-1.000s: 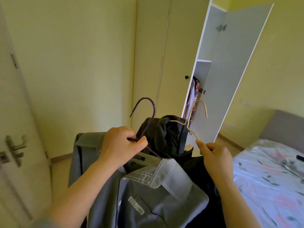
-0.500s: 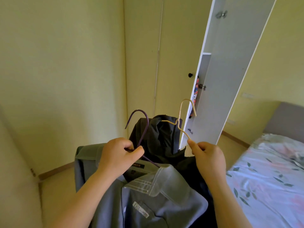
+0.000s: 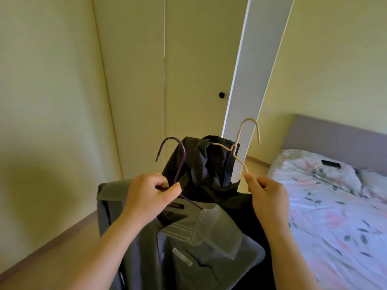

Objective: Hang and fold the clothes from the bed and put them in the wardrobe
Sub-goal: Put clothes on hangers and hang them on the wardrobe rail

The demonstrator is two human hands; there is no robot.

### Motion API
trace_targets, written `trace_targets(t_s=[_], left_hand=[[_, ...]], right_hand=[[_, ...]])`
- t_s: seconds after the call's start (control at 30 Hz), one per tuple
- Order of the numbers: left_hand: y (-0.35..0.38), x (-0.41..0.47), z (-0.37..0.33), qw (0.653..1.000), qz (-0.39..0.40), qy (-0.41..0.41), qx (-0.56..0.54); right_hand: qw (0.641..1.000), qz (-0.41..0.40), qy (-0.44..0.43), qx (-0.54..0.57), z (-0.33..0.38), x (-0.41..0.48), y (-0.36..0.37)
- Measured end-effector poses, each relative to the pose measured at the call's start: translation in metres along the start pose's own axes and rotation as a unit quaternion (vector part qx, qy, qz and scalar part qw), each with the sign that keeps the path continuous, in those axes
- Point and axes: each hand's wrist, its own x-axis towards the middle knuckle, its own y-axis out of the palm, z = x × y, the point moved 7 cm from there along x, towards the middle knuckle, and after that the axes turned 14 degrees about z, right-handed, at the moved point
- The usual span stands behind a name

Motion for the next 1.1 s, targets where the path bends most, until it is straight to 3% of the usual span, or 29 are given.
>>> trace_targets(t_s=[0.27,0.5,0.9,1.1], left_hand=[[0.016,0.067,0.023,0.992,0.079,0.095,-0.040],[0.073,0.119,0.021,0.973,0.191,0.116,-0.059],[0.140,0.188,-0.007,0.974,0.195,0.108,0.024],[0.176,0.230,-0.016,0.960,0.225,0.162,-0.037]], right_hand=[[0.992,-0.088,0.089,-0.012,-0.007,0.000,0.004],[0.979,-0.136,0.145,-0.052,-0.032,0.008,-0.010],[0.965,-0.177,0.193,-0.026,-0.077,0.045,-0.037],[0.946,-0.222,0.229,-0.051,-0.098,0.067,-0.051]])
